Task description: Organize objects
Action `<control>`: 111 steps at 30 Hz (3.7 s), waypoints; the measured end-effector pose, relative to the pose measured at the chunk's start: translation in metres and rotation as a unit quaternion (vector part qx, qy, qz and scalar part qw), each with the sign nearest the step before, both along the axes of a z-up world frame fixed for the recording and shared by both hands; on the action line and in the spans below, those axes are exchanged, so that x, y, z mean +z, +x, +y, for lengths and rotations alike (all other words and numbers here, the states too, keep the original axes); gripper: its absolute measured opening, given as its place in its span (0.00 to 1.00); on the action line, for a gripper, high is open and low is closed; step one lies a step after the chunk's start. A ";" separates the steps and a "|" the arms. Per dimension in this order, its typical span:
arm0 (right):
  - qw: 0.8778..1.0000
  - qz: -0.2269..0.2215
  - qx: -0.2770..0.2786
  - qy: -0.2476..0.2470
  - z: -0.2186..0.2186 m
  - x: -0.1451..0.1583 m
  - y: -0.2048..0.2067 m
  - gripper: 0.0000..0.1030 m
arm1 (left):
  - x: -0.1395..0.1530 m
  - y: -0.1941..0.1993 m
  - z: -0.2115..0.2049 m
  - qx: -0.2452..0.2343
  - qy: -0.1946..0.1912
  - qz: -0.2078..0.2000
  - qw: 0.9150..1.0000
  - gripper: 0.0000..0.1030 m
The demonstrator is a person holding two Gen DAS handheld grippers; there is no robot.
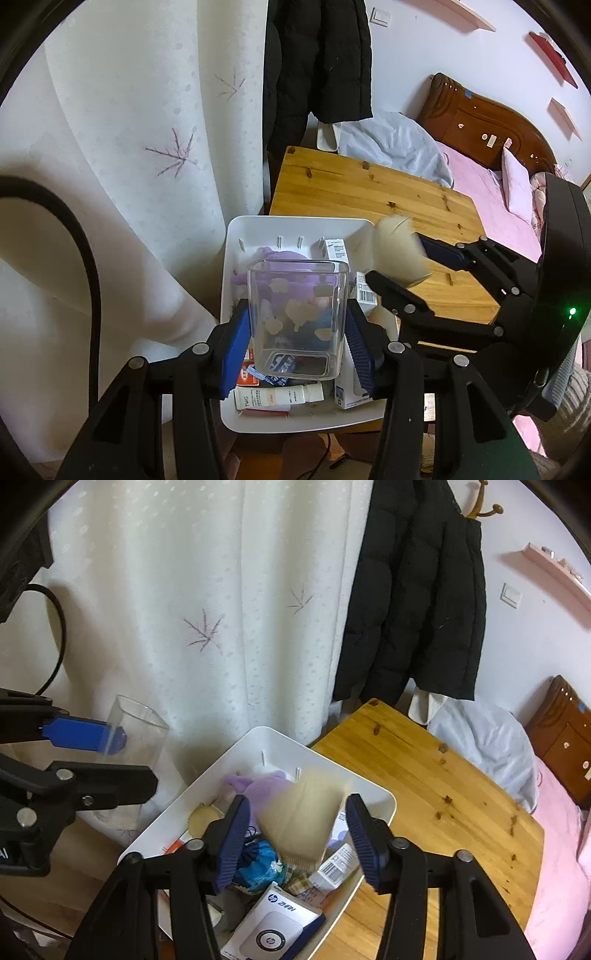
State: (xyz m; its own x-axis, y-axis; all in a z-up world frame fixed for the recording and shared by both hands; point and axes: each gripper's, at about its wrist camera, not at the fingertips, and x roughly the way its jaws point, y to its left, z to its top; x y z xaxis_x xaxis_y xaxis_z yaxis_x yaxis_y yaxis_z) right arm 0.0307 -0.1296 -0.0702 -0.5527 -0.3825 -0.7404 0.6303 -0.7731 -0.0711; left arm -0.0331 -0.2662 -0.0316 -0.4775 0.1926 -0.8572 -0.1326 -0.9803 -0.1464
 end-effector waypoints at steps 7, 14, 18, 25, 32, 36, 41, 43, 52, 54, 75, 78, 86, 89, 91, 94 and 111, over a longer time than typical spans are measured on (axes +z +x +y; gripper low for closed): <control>1.000 0.002 0.009 0.003 0.000 -0.003 0.009 0.69 | 0.000 0.001 0.002 -0.004 0.014 -0.010 1.000 0.69; 1.000 -0.010 -0.019 -0.002 0.014 -0.004 0.011 0.69 | 0.011 0.007 0.006 -0.009 0.005 0.012 1.000 0.69; 0.998 -0.018 -0.050 -0.013 0.030 -0.002 0.014 0.69 | 0.014 0.010 0.011 -0.017 -0.006 0.018 1.000 0.70; 0.992 -0.026 -0.114 -0.036 0.060 0.005 0.028 0.69 | 0.018 0.016 0.021 -0.040 -0.014 0.020 0.999 0.70; 0.979 -0.036 -0.193 -0.053 0.094 0.015 0.044 0.69 | 0.017 0.022 0.039 -0.071 -0.017 0.021 0.997 0.70; 0.970 -0.040 -0.234 -0.053 0.117 0.020 0.052 0.69 | 0.017 0.022 0.056 -0.090 -0.018 0.020 0.996 0.70; 0.956 -0.050 -0.284 -0.050 0.147 0.024 0.059 0.69 | 0.019 0.027 0.079 -0.112 -0.024 0.030 0.993 0.70; 0.949 -0.054 -0.306 -0.049 0.162 0.027 0.062 0.69 | 0.019 0.029 0.089 -0.116 -0.026 0.035 0.992 0.70; 0.933 -0.058 -0.354 -0.040 0.212 0.036 0.077 0.69 | 0.019 0.034 0.133 -0.104 -0.037 0.031 0.993 0.70; 0.929 -0.063 -0.363 -0.038 0.224 0.037 0.078 0.69 | 0.019 0.037 0.143 -0.101 -0.039 0.030 0.994 0.70; 0.921 -0.059 -0.383 -0.042 0.279 0.044 0.086 0.69 | 0.026 0.073 0.201 -0.065 -0.061 0.045 0.995 0.70; 0.923 -0.057 -0.379 -0.042 0.278 0.045 0.085 0.69 | 0.027 0.073 0.201 -0.058 -0.066 0.050 0.995 0.70; 0.925 -0.055 -0.374 -0.039 0.273 0.045 0.081 0.69 | 0.027 0.068 0.197 -0.046 -0.069 0.055 0.995 0.70; 0.925 -0.057 -0.374 -0.040 0.272 0.045 0.079 0.69 | 0.027 0.068 0.197 -0.048 -0.069 0.055 0.995 0.70; 0.925 -0.059 -0.374 -0.039 0.271 0.044 0.077 0.69 | 0.026 0.067 0.197 -0.049 -0.070 0.055 0.995 0.70; 0.925 -0.060 -0.374 -0.036 0.268 0.044 0.075 0.69 | 0.024 0.065 0.197 -0.052 -0.071 0.055 0.995 0.70; 0.922 -0.069 -0.379 -0.032 0.266 0.040 0.068 0.69 | 0.019 0.057 0.200 -0.057 -0.071 0.048 0.995 0.70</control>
State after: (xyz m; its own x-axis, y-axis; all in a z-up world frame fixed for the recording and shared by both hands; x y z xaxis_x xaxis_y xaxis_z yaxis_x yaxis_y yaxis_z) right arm 0.0990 0.1367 -0.0304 -0.5809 0.0305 -0.8134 -0.0939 -0.9951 0.0298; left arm 0.0237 -0.0665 -0.0128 -0.5406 0.1299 -0.8312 -0.2500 -0.9682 0.0113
